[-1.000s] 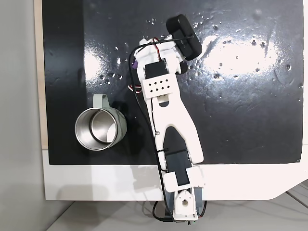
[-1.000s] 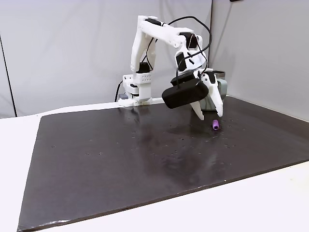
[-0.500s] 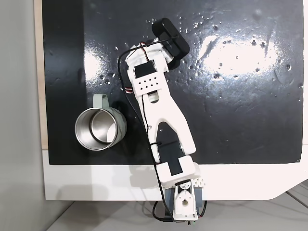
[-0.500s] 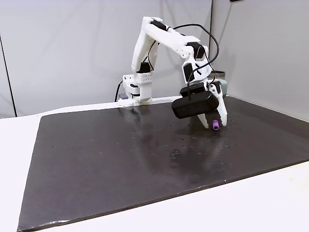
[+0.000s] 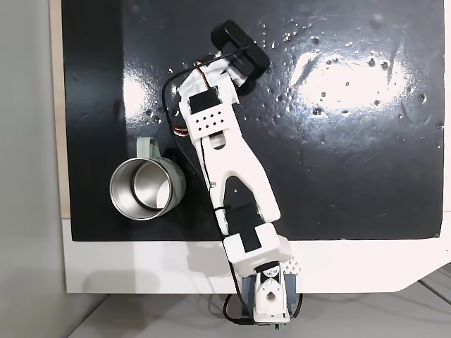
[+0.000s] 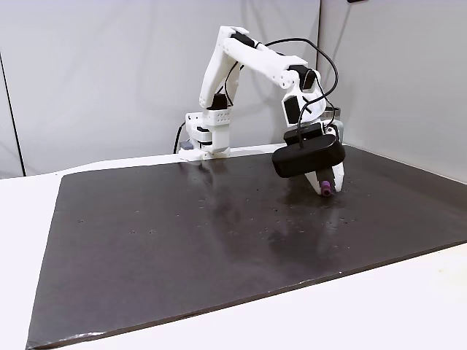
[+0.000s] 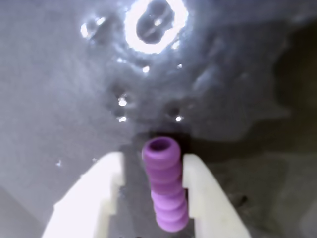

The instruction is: Grasp a pengrip and put it in the cup.

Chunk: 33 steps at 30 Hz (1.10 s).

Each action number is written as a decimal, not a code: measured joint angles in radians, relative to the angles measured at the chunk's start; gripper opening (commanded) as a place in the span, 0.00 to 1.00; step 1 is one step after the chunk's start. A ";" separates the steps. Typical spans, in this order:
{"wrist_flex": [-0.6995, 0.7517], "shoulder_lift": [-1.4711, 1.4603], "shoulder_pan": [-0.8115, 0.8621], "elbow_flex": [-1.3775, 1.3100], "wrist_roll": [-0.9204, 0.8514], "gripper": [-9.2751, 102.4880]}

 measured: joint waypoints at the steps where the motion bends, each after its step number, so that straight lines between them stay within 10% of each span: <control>1: 0.009 0.000 -0.005 -0.003 -0.017 0.14; 15: 0.067 0.008 -0.023 -0.034 -0.031 0.08; 33: 0.676 0.385 -0.186 -0.390 0.087 0.08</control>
